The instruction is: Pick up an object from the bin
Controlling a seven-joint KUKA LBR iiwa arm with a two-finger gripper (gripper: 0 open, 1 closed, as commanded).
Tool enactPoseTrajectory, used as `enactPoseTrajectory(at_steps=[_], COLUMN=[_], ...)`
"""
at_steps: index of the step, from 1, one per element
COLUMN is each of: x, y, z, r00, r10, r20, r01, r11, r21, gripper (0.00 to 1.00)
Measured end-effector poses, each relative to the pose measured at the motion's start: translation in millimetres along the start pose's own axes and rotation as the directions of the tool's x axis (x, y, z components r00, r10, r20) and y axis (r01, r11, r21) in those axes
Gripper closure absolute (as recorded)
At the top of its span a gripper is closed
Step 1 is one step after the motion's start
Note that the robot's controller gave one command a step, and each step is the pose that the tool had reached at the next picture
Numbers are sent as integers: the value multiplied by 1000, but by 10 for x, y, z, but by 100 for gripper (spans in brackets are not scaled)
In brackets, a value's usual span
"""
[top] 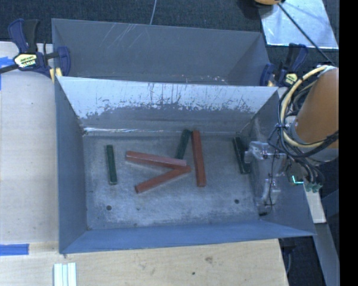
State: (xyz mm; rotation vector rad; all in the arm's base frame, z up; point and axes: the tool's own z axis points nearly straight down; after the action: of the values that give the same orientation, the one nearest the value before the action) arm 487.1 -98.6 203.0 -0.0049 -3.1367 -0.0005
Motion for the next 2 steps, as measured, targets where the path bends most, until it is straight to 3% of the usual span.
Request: enactPoseTrajectory(at_steps=[1, 2], x=[-18, -381], y=[4, 533], z=[-38, 762], r00=[1000, 997], r10=[-2, -78], r20=[8, 8], r01=[2, 78], r11=[1000, 997], r21=[1, 1], gripper=[0, 100])
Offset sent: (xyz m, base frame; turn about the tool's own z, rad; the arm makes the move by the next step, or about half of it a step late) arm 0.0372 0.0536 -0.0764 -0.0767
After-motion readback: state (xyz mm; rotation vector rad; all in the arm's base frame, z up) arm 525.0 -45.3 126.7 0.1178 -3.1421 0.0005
